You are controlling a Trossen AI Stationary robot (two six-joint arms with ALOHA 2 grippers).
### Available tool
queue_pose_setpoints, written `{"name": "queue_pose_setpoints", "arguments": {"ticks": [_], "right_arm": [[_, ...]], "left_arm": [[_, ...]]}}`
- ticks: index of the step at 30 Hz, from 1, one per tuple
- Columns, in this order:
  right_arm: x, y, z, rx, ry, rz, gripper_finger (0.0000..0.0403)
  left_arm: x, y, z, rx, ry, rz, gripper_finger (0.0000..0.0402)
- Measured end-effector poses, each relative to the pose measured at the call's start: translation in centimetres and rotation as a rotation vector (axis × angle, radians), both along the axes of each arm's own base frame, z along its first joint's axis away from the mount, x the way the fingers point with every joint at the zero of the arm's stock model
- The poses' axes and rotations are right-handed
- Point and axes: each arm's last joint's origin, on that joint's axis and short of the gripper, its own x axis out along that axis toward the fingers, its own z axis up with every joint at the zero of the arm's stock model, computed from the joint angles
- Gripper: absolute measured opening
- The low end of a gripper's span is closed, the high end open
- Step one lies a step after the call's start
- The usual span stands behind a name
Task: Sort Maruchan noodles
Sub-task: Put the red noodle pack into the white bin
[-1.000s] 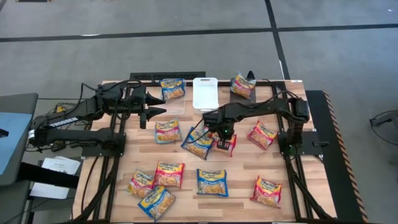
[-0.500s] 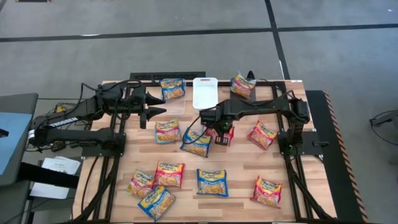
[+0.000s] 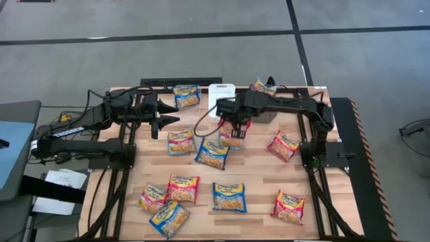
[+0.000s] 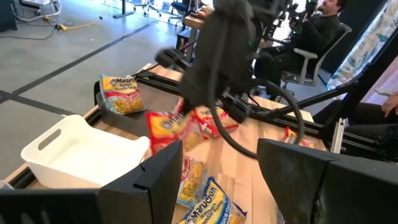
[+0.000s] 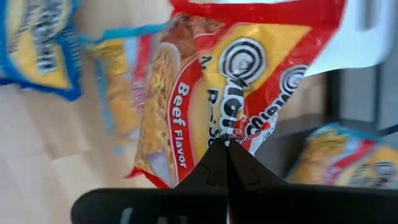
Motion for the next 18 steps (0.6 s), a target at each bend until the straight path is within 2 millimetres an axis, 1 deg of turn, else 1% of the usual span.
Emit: {"name": "queue_pose_setpoints", "arguments": {"ticks": [6, 12, 18], "right_arm": [[0.2, -3.5, 1.7, -0.097, -0.085, -0.005, 0.0003], [0.4, -7.3, 2.4, -0.188, -0.174, 0.061, 0.0003], [0.4, -10.4, 3.2, -0.288, -0.258, 0.090, 0.0003]], "left_arm": [[0.0, 0.0, 0.0, 0.000, -0.001, 0.000, 0.0196], [0.0, 0.0, 0.0, 0.034, 0.006, -0.004, 0.0196], [0.0, 0.0, 0.0, 0.042, 0.007, -0.006, 0.0196]]}}
